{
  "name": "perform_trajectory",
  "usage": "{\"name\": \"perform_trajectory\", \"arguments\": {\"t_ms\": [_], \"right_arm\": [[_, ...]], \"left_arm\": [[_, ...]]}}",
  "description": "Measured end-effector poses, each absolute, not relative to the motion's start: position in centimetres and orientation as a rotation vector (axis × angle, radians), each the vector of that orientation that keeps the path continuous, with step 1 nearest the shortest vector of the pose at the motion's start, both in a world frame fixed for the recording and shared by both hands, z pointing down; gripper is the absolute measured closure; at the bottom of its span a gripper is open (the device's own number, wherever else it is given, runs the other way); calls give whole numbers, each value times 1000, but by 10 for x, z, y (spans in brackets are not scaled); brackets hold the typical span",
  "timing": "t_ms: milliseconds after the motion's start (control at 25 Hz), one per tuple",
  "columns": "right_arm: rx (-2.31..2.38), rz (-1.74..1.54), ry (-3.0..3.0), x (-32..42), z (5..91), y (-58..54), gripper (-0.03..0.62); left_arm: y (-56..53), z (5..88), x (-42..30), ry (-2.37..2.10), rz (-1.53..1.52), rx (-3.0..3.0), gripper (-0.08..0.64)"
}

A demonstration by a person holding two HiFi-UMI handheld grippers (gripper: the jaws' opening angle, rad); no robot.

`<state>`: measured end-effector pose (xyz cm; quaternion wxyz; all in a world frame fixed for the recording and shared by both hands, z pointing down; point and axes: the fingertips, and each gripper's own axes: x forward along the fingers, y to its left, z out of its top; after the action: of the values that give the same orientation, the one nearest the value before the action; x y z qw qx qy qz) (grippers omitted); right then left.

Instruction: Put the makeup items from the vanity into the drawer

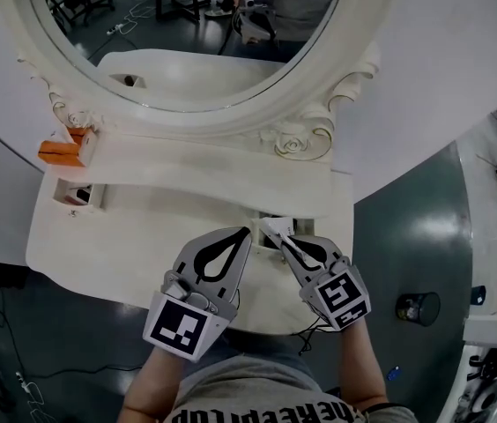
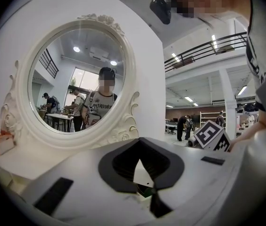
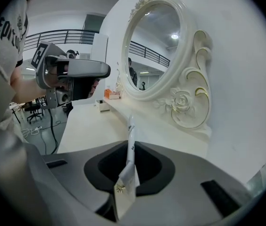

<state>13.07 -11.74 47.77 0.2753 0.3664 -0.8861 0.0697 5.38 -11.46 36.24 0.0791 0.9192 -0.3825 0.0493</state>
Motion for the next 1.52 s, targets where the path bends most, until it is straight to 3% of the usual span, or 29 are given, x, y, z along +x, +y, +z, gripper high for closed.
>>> {"name": "perform_trajectory", "arguments": {"t_ms": [1520], "right_arm": [[865, 102, -2067, 150, 538, -148, 534]], "left_arm": [[-131, 364, 52, -1186, 151, 2729, 546]]}}
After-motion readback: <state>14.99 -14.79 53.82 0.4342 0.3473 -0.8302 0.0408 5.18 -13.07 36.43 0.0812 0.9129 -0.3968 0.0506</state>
